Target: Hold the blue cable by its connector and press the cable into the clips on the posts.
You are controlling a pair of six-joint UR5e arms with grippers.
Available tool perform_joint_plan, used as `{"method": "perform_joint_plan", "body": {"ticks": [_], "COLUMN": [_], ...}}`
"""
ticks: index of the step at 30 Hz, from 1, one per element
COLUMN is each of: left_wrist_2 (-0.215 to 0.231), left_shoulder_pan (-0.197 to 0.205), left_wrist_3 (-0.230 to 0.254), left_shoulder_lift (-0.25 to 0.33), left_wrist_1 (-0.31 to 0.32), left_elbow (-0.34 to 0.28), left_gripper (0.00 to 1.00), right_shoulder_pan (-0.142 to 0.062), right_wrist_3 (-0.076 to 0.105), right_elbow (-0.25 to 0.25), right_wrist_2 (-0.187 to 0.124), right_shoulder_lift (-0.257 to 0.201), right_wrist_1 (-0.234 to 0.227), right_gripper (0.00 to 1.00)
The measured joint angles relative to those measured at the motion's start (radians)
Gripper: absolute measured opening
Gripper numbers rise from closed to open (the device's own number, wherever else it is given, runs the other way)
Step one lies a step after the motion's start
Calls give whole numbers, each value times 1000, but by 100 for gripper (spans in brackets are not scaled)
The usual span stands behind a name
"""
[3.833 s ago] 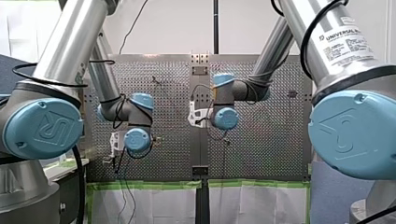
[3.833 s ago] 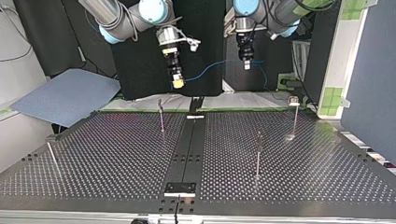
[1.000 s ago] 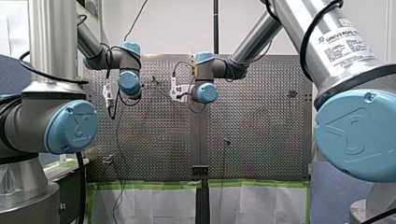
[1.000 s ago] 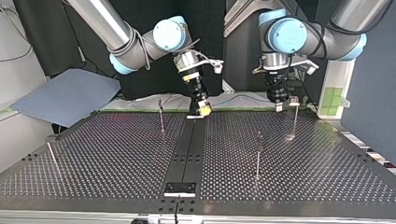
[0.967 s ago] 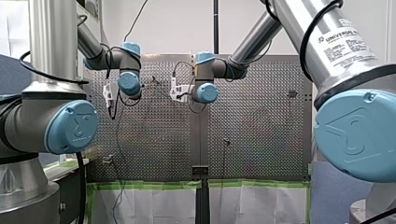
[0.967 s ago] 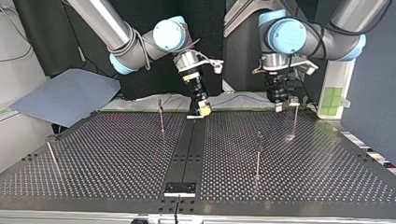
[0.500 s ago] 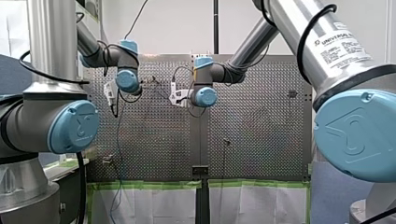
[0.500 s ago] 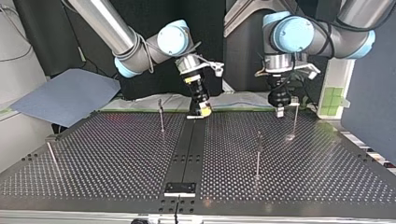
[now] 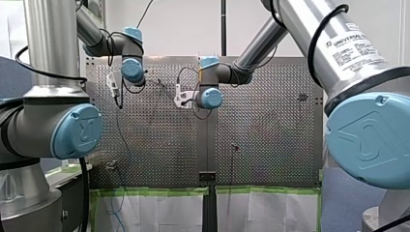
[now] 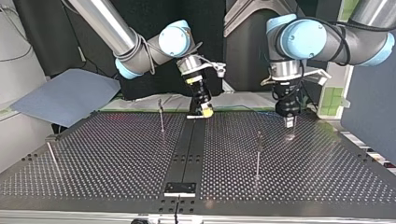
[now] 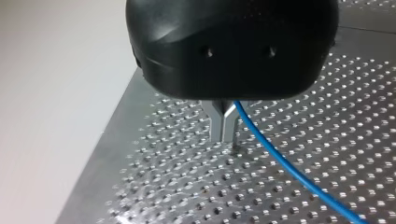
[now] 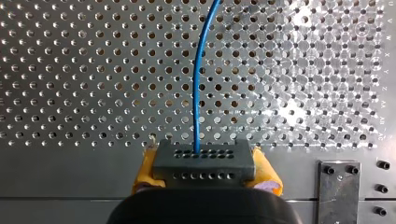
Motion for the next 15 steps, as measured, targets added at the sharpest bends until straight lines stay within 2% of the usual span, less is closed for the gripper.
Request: {"method": "perform_joint_plan", "body": {"ticks": [4, 8, 15], "left_wrist_2": [-37, -65, -47], "left_shoulder_pan": [-20, -25, -24], "left_wrist_3": [36, 71, 82], "left_shoulder_lift": [-14, 10, 5], "left_wrist_1": [-38, -75, -77], "left_elbow": [6, 7, 8], "left_gripper": [1, 1, 1], "right_shoulder_pan": [-4, -9, -15], "right_wrist_3": [3, 9, 15], "right_elbow": [-7, -31, -87], "right_wrist_2": [0, -2, -4], "right_shoulder_lift": [0, 0, 0], "right_wrist_1": [1, 8, 46], "right_gripper": [0, 0, 0]}}
